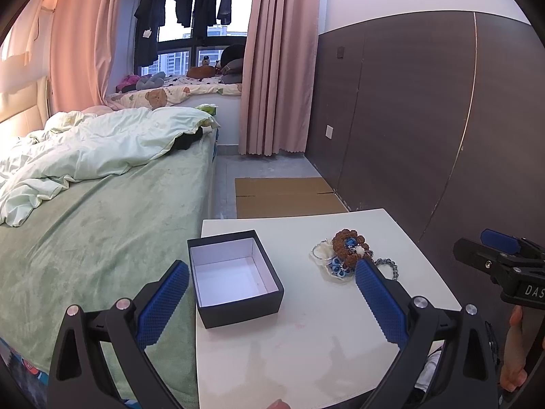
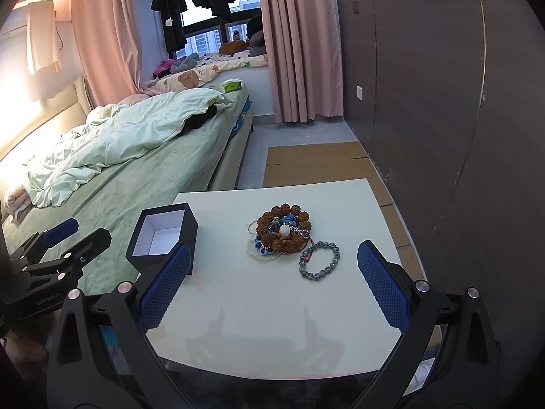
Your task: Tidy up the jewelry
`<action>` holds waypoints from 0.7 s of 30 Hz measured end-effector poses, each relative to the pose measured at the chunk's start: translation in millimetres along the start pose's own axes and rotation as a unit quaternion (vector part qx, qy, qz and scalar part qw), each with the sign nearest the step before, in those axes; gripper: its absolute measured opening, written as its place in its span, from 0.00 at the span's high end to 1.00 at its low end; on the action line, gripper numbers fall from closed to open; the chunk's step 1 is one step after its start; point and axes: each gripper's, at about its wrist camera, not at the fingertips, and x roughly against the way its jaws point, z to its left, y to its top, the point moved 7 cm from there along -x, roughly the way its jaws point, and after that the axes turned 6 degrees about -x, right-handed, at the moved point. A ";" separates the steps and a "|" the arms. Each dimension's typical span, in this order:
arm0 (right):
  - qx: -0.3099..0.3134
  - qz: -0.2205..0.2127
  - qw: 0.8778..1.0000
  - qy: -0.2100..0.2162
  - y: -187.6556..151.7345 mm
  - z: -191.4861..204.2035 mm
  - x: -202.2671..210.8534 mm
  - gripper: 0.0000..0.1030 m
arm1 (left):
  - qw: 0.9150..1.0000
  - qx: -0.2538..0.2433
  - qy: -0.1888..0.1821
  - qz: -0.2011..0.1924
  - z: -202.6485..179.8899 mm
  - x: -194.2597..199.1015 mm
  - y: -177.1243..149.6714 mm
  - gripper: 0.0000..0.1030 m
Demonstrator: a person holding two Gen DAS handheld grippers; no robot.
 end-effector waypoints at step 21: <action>-0.019 -0.023 0.999 -0.016 14.3 -6.6 -8.6 0.05 | 1.000 0.016 -0.002 0.002 -5.4 -11.1 8.4 0.08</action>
